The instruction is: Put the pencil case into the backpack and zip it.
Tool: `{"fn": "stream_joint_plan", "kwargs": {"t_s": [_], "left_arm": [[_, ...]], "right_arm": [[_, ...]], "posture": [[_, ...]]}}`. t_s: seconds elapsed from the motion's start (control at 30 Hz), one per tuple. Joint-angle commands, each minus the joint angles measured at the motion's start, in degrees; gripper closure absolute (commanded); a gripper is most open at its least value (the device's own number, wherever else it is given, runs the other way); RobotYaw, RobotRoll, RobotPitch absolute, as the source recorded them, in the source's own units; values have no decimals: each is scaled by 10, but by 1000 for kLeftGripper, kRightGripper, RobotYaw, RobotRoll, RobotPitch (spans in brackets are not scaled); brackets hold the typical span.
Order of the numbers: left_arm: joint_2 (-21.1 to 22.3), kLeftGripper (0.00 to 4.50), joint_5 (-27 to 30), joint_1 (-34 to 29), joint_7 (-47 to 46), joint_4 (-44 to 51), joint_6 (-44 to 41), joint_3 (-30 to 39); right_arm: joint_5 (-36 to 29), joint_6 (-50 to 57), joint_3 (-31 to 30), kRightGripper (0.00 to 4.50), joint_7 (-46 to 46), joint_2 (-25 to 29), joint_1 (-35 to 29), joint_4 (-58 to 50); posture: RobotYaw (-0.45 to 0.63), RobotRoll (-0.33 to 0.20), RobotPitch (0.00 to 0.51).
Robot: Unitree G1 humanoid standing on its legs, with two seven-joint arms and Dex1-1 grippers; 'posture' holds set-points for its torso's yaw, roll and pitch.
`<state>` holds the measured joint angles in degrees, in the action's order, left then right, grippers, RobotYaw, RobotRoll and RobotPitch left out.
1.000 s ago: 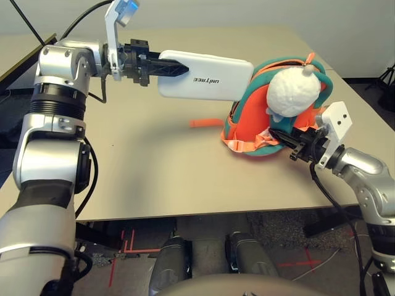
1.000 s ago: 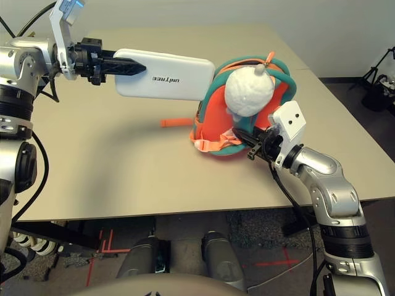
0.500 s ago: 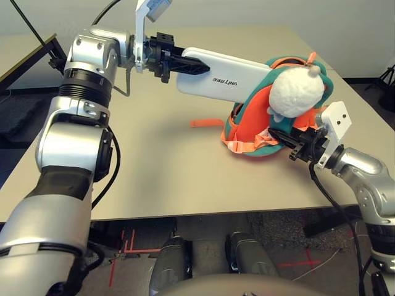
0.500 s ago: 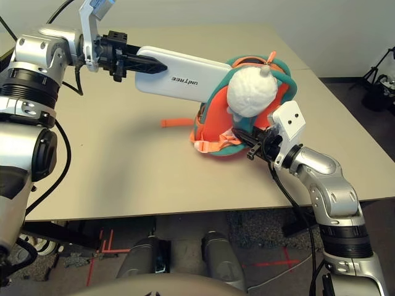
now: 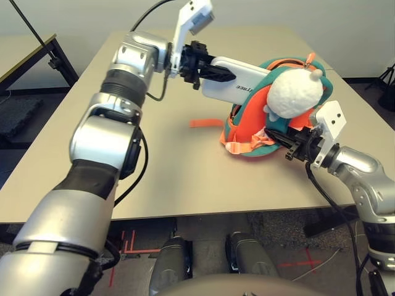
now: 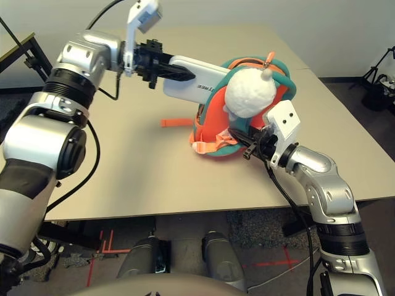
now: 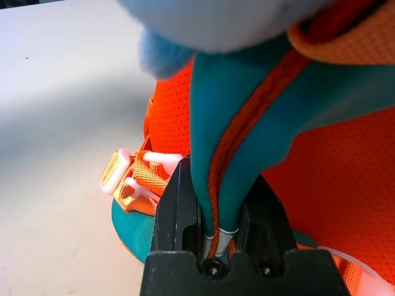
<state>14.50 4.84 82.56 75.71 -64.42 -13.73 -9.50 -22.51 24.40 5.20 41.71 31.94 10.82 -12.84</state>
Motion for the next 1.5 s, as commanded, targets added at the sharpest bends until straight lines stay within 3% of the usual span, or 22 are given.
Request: {"fn": "stream_joint_plan", "kwargs": {"t_s": [0.03,0.27,0.3,0.53,0.9,1.1,1.2,1.5], "left_arm": [[-19,3413,-24,4,-26,-27,36,-1],[-51,3414,-36,5,-65,-56,52,12],[-50,2656,-35,7,-68,-57,51,15],[-14,75,-18,21,-46,-60,15,52],[77,0,-5,-7,31,-6,-40,78],[108,0,21,-58,89,80,-112,81],[125,595,36,-87,106,125,-156,82],[141,4213,77,-141,92,217,-236,88]], "right_arm": [[2,3,-20,4054,5,-5,4,-1],[5,4,-26,4054,6,-9,7,-5],[5,3,-26,4054,7,-9,7,-4],[7,2,-27,4054,9,-12,8,-1],[9,-3,-30,4054,19,-8,22,18],[12,-7,-35,4054,23,-8,28,25],[13,-8,-36,4054,25,-7,31,28],[13,-12,-35,4054,29,-5,30,31]], "posture": [[-253,0,3],[-265,0,5],[-264,0,6],[-248,0,7],[-224,0,4],[-222,0,0],[-222,0,0],[-216,0,0]]}}
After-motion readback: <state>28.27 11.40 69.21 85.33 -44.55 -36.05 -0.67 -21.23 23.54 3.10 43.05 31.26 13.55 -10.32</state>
